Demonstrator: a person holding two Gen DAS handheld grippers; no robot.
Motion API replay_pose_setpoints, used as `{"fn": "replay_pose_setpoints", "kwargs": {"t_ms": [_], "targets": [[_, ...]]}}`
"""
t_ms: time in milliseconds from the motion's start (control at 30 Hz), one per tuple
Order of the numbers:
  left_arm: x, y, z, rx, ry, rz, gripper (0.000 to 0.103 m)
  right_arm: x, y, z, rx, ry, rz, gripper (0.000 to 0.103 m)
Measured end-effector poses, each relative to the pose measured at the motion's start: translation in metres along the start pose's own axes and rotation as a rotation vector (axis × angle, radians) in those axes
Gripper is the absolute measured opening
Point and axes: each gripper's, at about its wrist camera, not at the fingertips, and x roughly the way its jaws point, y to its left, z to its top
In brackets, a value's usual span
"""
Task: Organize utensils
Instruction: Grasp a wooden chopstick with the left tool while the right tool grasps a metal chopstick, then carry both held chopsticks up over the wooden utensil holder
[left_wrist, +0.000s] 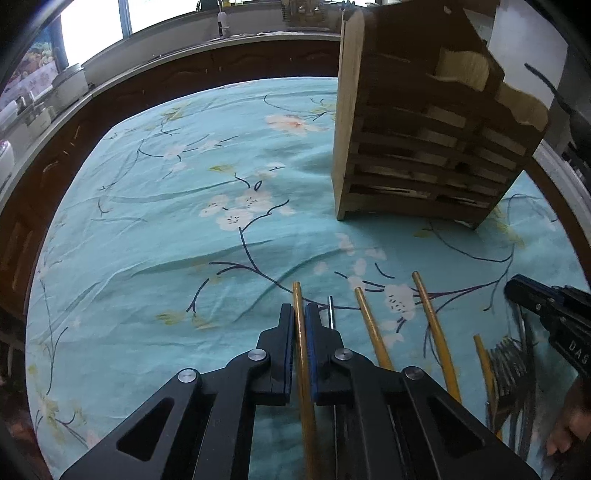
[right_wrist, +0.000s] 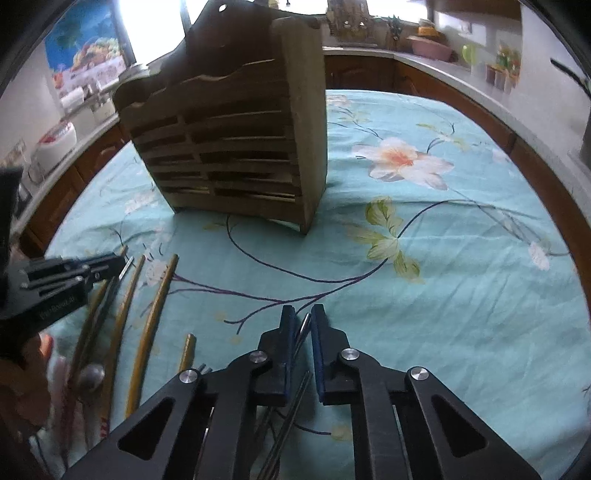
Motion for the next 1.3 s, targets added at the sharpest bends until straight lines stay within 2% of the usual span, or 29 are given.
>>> {"fn": "replay_pose_setpoints", "kwargs": {"t_ms": [200,367,533,1000,1300], "targets": [[-0.037,0.019,-0.002,-0.055,-0.063,-0.064,0.005,-0.023,-0.010,0.010,0.084,-0.037,0.123,0.005],[-0.078,0.035,-0.010,-0.128,-0.129,-0.136,0.004,-0.056,-0.007,0.016,0.094,-0.094,0.163,0.005],[-0.117,0.042,-0.021,-0.143,-0.193,-0.168,0.004,-0.081,-0.004,0.024,0.091,-0.147,0.197,0.004],[-0.200,0.046,-0.047,-0.149,-0.335,-0.210,0.004,-0.148,0.001,0.038,0.067,-0.288,0.248,0.003],[-0.225,0.051,-0.034,-0.179,-0.448,-0.229,0.004,-0.184,0.005,0.058,0.042,-0.407,0.242,0.003]]}}
